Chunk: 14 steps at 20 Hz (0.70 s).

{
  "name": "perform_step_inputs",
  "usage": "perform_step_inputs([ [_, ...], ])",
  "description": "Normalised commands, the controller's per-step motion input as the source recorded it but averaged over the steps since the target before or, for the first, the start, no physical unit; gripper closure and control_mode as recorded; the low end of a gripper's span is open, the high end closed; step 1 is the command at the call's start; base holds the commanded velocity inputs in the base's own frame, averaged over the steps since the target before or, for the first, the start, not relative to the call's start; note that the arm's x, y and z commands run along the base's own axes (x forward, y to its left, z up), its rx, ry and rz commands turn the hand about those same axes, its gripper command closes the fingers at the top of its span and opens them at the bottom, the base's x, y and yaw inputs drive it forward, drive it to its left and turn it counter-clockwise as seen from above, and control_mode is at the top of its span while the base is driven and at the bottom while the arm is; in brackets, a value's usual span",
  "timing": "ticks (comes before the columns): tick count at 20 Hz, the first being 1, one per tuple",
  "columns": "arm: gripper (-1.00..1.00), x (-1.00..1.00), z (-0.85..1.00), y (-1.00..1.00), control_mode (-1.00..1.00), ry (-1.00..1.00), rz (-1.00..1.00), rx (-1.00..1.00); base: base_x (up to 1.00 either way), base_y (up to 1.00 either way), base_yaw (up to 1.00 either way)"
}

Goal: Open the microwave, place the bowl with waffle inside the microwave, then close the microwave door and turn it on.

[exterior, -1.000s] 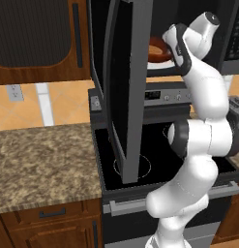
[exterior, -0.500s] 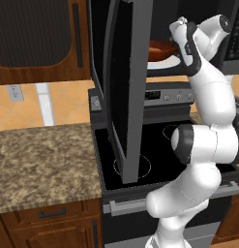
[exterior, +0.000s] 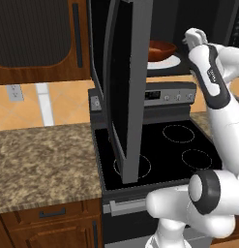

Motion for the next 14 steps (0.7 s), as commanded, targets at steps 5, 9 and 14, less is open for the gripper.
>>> perform_step_inputs([
  [5,-1.0,-1.0,0.32,-0.01,-1.0,0.05,-0.03,-0.26,0.0,0.0,0.0],
  [9,-1.0,-1.0,0.23,-0.17,-1.0,0.12,-0.02,-0.25,0.0,0.0,0.0],
  [14,-1.0,-1.0,-0.06,-0.18,-1.0,0.06,-0.02,-0.23,0.0,0.0,0.0],
])
